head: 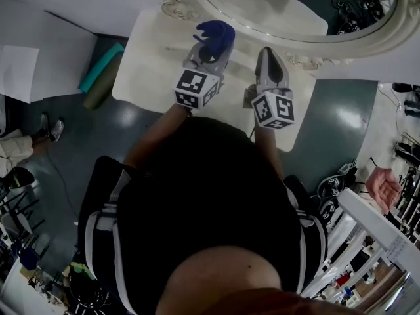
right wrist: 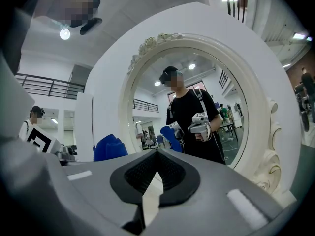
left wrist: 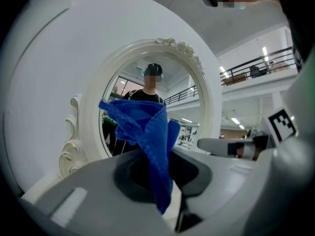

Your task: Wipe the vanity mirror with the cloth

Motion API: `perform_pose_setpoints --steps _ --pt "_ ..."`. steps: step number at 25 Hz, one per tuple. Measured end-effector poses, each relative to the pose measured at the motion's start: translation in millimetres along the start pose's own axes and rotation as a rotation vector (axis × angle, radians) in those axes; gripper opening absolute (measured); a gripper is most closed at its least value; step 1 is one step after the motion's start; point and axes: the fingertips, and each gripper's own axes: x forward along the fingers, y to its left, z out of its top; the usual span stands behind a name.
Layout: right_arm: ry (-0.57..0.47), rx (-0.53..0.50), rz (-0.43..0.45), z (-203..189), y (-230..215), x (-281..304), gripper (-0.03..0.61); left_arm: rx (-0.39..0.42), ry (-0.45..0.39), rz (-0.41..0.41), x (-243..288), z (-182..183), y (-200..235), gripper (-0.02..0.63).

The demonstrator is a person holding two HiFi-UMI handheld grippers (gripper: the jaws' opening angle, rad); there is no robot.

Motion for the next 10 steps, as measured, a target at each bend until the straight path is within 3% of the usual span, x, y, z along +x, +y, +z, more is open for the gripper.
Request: perform_pose_setpoints --steps 10 --pt "0.005 -0.003 0.01 -2.7 -0.6 2.6 -0.002 0.022 0.014 0.005 3.4 -5.9 0.8 0.061"
